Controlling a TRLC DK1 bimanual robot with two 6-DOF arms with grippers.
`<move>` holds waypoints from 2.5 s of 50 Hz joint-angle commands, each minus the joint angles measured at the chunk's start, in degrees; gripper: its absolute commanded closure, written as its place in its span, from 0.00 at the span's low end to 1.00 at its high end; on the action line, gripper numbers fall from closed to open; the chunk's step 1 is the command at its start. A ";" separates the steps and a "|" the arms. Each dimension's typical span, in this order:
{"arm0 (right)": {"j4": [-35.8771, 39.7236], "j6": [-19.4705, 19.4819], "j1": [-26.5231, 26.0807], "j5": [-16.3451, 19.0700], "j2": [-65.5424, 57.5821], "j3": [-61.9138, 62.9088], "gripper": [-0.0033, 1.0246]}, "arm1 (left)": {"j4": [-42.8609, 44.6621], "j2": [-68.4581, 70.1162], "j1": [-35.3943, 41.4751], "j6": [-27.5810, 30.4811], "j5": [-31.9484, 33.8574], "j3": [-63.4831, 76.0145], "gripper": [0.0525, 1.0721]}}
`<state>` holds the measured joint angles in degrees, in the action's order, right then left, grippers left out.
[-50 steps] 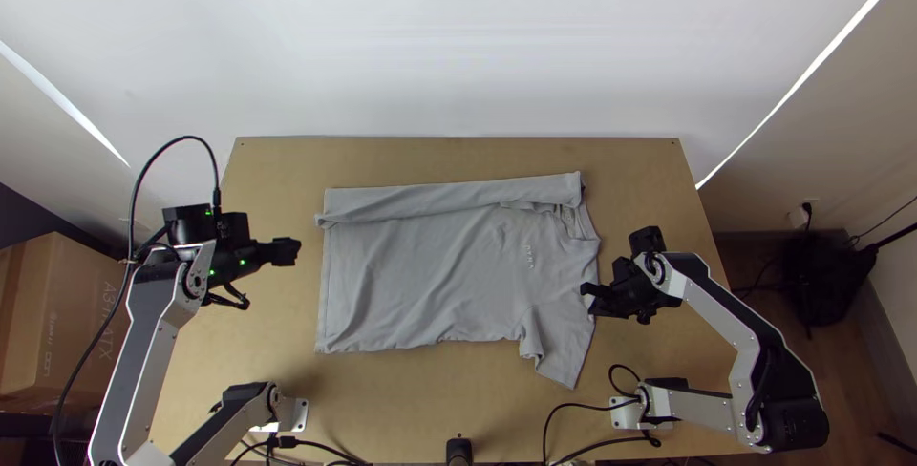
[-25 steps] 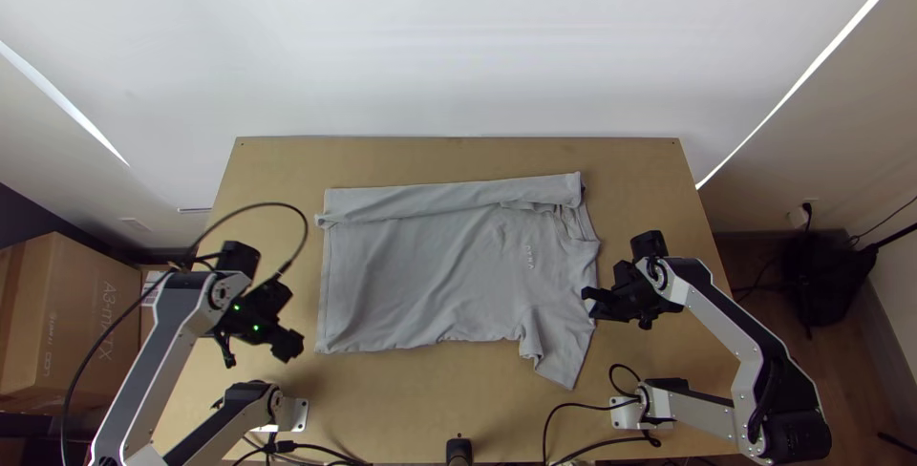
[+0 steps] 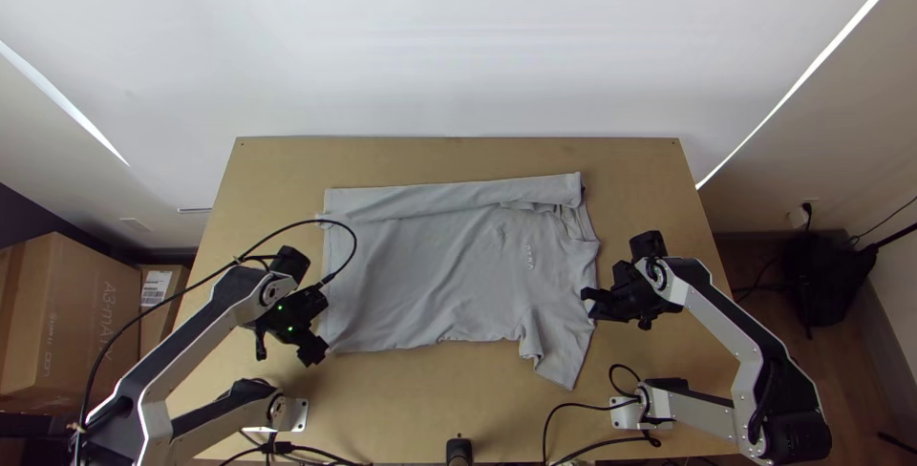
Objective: Fold the t-shirt
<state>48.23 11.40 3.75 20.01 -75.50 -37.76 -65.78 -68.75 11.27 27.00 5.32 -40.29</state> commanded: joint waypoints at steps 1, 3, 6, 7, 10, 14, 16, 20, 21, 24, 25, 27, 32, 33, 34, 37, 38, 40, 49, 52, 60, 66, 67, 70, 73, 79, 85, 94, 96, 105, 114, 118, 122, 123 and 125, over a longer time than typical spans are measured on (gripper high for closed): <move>0.55 -1.03 0.47 0.12 0.80 1.90 0.97 | 2.15 -3.32 0.42 -0.55 0.83 0.30 0.25; 0.55 -1.03 0.29 0.20 0.80 1.90 0.97 | 2.76 -3.58 0.42 -0.81 1.01 0.22 0.34; 0.55 -1.20 0.21 0.12 0.89 1.90 0.98 | 3.29 -3.85 0.69 -0.64 2.50 0.13 0.50; 0.55 -1.38 0.12 0.12 0.89 1.90 0.97 | 3.64 -3.85 0.77 -0.72 2.68 0.13 0.55; 0.55 -1.47 -0.23 0.12 0.89 1.81 0.97 | 3.99 -3.85 1.21 -0.11 4.26 0.22 0.72; 0.64 -1.91 -0.85 0.12 0.97 1.72 0.97 | 4.96 -3.50 1.30 1.03 6.98 0.74 0.95; 0.82 -2.43 -1.46 0.12 1.06 1.63 0.97 | 5.05 -3.06 1.30 1.82 7.77 1.01 0.97; 0.82 -4.10 -4.28 0.12 1.33 1.20 0.97 | 4.96 -2.00 0.69 2.70 8.30 1.45 0.98; 0.82 -4.89 -5.33 0.12 1.33 1.02 0.97 | 4.96 -1.74 0.16 3.05 8.30 1.45 0.98; 1.17 -6.83 -8.23 0.12 1.33 0.40 0.97 | 4.69 -0.77 -2.65 5.08 8.39 1.45 0.98; 1.34 -7.44 -9.02 0.03 1.33 0.14 0.97 | 4.43 -0.42 -3.53 5.78 8.39 1.45 0.97; 1.61 -8.67 -10.52 0.03 1.33 -0.30 0.98 | 4.26 0.02 -5.38 7.01 8.30 1.36 0.97; 2.57 -12.19 -14.21 0.03 1.24 -1.44 0.98 | 2.32 0.99 -10.30 10.79 8.39 0.83 0.98; 2.66 -12.89 -14.91 0.03 1.15 -1.62 0.98 | 2.32 1.16 -11.09 11.32 8.30 0.74 0.98; 2.66 -13.24 -15.53 0.03 1.06 -1.79 0.98 | 2.15 1.34 -11.97 11.93 8.30 0.57 0.98; 3.19 -13.42 -16.32 0.12 0.62 -2.50 0.98 | 1.27 1.78 -13.99 13.69 8.39 0.39 0.98; 3.63 -13.42 -16.32 0.12 0.62 -2.67 0.98 | 1.18 1.87 -14.26 13.78 8.39 0.39 0.98; 4.68 -13.42 -15.88 0.20 0.89 -3.20 0.98 | 0.92 2.13 -14.43 13.69 8.39 0.04 0.97; 11.10 -10.52 -10.25 2.58 0.18 -9.88 0.98 | 0.04 4.50 -13.46 12.02 10.50 -3.56 0.98; 13.47 -10.17 -9.11 3.90 -0.87 -12.52 0.98 | 0.04 4.06 -13.46 11.23 11.73 -5.76 0.98; 15.32 -8.94 -6.39 4.34 -3.42 -18.40 0.98 | 0.12 0.64 -13.99 10.70 12.78 -11.21 0.98; 16.02 -8.85 -5.51 4.34 -6.85 -23.06 0.98 | 0.30 -3.41 -14.43 10.70 13.05 -15.08 0.98; 16.11 -8.94 -5.51 4.34 -7.55 -23.85 0.98 | 0.30 -4.02 -14.52 10.70 13.05 -15.69 0.98; 16.11 -8.94 -5.33 4.34 -10.19 -26.67 0.98 | 0.56 -5.78 -14.61 10.70 13.05 -17.54 0.98; 16.20 -8.94 -5.33 4.34 -13.18 -29.74 0.98 | 0.65 -7.71 -14.69 10.61 13.22 -19.65 0.98; 16.72 -9.03 -5.07 4.34 -19.77 -37.04 0.98 | 0.92 -12.02 -14.69 10.26 13.49 -23.95 0.98; 18.39 -9.11 -4.98 4.34 -26.27 -45.39 0.98 | 1.44 -16.85 -15.40 9.91 13.57 -28.96 0.98; 19.98 -8.94 -3.84 4.25 -34.09 -57.08 0.98 | 2.06 -24.24 -16.28 9.03 14.45 -38.54 0.98; 20.42 -8.94 -3.57 4.25 -35.76 -59.80 0.98 | 2.06 -26.08 -16.54 9.03 14.72 -40.74 0.98; 24.72 -8.67 -2.96 4.25 -44.99 -73.25 0.98 | 2.15 -35.49 -16.98 7.98 14.72 -51.99 0.98; 28.41 -7.97 -2.61 4.16 -54.05 -86.52 0.98 | 0.92 -43.40 -16.80 7.27 14.72 -62.45 0.98; 29.47 -7.44 -2.43 4.07 -57.83 -92.06 0.98 | 0.39 -46.83 -16.80 7.01 14.72 -66.41 0.98; 29.38 -7.27 -2.25 3.72 -60.55 -95.48 0.98 | -0.58 -49.99 -16.80 6.66 14.72 -70.27 0.98; 29.12 -7.18 -2.17 3.54 -61.08 -95.92 0.98 | -0.84 -50.78 -16.80 6.66 14.72 -71.06 0.98; 28.24 -7.18 -1.90 3.02 -61.87 -96.28 0.98 | -1.11 -52.01 -16.80 6.57 14.72 -72.38 0.98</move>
<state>76.36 3.14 1.19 23.90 -134.26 -131.22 -65.23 -117.34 -5.26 34.26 19.33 -108.53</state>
